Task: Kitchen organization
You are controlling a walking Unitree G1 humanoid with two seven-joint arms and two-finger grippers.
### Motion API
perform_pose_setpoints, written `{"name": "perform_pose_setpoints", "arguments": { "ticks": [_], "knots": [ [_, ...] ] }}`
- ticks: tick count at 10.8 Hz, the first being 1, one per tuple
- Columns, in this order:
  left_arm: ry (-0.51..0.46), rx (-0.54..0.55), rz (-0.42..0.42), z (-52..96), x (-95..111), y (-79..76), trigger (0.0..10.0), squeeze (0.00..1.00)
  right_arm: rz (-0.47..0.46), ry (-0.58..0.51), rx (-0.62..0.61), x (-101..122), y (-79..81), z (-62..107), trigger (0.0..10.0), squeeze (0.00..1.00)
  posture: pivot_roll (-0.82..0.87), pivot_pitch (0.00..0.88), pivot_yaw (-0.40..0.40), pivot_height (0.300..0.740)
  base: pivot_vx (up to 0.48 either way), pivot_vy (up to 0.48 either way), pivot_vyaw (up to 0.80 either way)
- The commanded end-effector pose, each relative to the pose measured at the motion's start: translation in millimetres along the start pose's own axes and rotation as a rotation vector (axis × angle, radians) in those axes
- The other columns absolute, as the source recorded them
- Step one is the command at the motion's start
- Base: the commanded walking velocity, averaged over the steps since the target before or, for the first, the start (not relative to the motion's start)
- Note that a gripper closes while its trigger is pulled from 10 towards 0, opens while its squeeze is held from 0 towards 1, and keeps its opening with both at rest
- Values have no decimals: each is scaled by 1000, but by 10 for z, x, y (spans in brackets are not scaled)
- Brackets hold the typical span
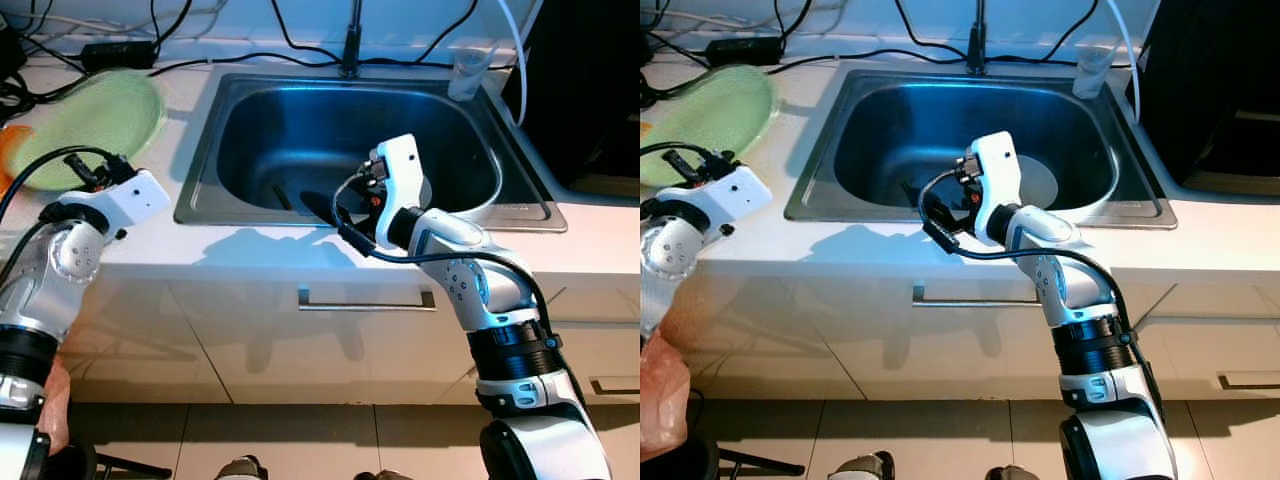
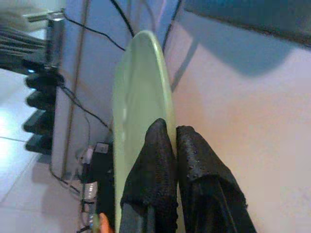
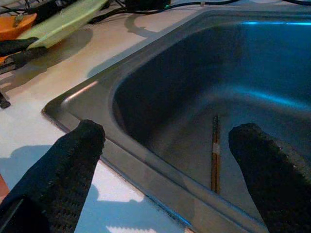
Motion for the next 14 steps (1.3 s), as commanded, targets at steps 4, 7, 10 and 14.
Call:
{"name": "perform_pose_setpoints", "arguments": {
  "ticks": [4,7,10,14],
  "knots": [
    [-135,24,-112,190,311,-418,0,0,-14,3,-16,-1,-83,12,10000,0,94,135,-80,740,0,0,0],
    [-314,123,-136,294,736,-429,0,0,-25,-7,-20,37,-123,16,10000,0,92,132,-82,740,0,0,0],
    [-476,173,-139,406,1100,-497,0,0,-123,-41,46,124,-102,44,10000,0,85,132,-80,740,0,0,0],
    [-617,183,-95,480,1382,-520,0,0,-347,-123,210,360,-31,91,10000,0,73,136,-78,740,0,0,0]
  ]
}}
Point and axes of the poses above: a point about 5 cm out from each wrist's last joint towards the gripper, its own z axis pointing back from the gripper into the wrist, its own x axis along the axis of the wrist's last joint, y = z × x, the point moved 4 cm from there along -z, pointing out of the wrist towards the gripper, and after that the axes turned 11 degrees about -z, right-handed, at the moved point
